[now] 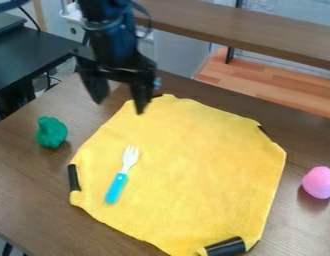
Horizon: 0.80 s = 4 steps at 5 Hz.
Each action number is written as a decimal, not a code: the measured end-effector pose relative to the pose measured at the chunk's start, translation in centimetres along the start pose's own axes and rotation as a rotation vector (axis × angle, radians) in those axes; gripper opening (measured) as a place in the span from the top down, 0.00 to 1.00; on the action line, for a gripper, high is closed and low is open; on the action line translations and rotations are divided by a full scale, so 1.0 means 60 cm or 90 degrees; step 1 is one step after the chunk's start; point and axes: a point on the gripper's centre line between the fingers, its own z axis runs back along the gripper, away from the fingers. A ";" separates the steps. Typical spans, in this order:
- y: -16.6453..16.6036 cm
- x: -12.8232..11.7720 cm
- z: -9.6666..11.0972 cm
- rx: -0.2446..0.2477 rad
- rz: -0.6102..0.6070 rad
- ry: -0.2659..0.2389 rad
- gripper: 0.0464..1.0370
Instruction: Fold the cloth from top right to bottom left
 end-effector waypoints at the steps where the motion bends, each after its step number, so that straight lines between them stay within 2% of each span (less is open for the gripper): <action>1: -0.035 0.022 -0.028 -0.018 0.080 -0.012 0.04; 2: -0.064 0.056 -0.066 -0.042 0.173 -0.024 0.04; 4: -0.140 0.122 -0.104 -0.046 0.237 -0.027 0.04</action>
